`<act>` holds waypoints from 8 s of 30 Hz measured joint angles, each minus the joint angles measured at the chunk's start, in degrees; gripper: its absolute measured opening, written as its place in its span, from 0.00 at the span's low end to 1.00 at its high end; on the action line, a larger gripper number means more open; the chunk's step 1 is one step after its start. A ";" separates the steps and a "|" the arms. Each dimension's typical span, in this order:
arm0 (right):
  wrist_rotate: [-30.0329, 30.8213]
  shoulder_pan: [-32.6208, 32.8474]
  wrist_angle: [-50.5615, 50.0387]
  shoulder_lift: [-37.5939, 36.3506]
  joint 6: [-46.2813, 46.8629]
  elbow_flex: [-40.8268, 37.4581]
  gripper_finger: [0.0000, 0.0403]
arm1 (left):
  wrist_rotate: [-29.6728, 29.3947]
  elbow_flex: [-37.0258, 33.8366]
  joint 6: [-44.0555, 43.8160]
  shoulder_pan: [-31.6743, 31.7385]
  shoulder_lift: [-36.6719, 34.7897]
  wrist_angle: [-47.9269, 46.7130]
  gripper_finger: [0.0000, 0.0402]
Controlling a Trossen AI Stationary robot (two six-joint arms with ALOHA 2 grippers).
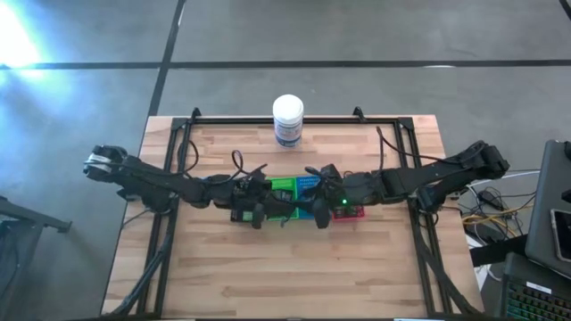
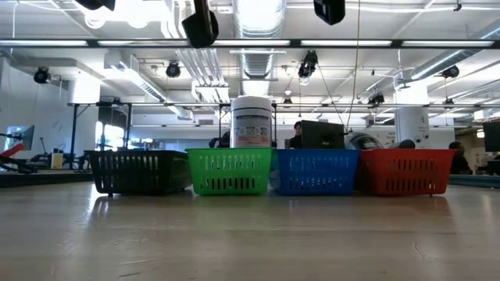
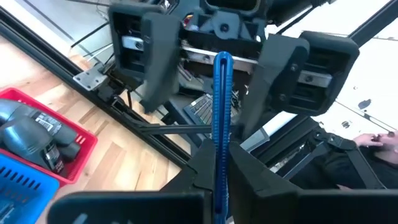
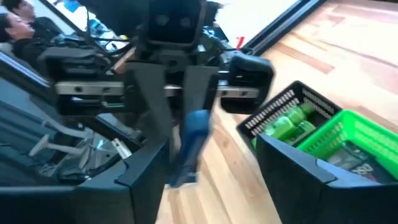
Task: Pick & Place Travel size toiletries
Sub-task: Put the blue razor into the blue bin, then return to Home Position
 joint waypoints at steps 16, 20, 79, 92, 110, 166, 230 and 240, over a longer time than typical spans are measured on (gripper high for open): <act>-2.23 -2.37 1.07 0.25 -2.31 0.04 0.16 | 0.90 -0.01 0.21 2.14 0.00 -0.54 0.04; -2.28 -3.43 0.64 0.77 -2.16 0.11 0.06 | -0.10 -0.02 0.91 2.58 -0.09 -2.47 0.08; -23.08 -13.64 -18.47 5.67 -8.66 4.33 0.52 | -0.06 0.02 6.46 0.20 -21.85 -59.76 0.65; -27.24 -7.29 -20.05 -17.34 -10.11 3.25 0.44 | 0.79 0.02 4.97 -0.89 -31.52 -48.36 0.65; -28.42 -7.76 14.56 -46.21 -9.27 -38.47 0.35 | 8.45 -29.59 12.25 8.49 -47.97 -17.23 0.65; -20.88 -11.13 8.25 -80.11 -24.89 -65.79 0.25 | -2.70 -46.14 14.93 21.07 -78.18 -34.19 0.65; -20.70 -18.30 7.64 -78.92 -36.40 -65.79 0.42 | -2.81 -46.12 14.95 21.09 -77.92 -34.42 0.65; -20.70 -18.28 7.64 -78.92 -36.41 -65.79 0.34 | -2.81 -46.12 14.95 21.09 -77.92 -34.40 0.65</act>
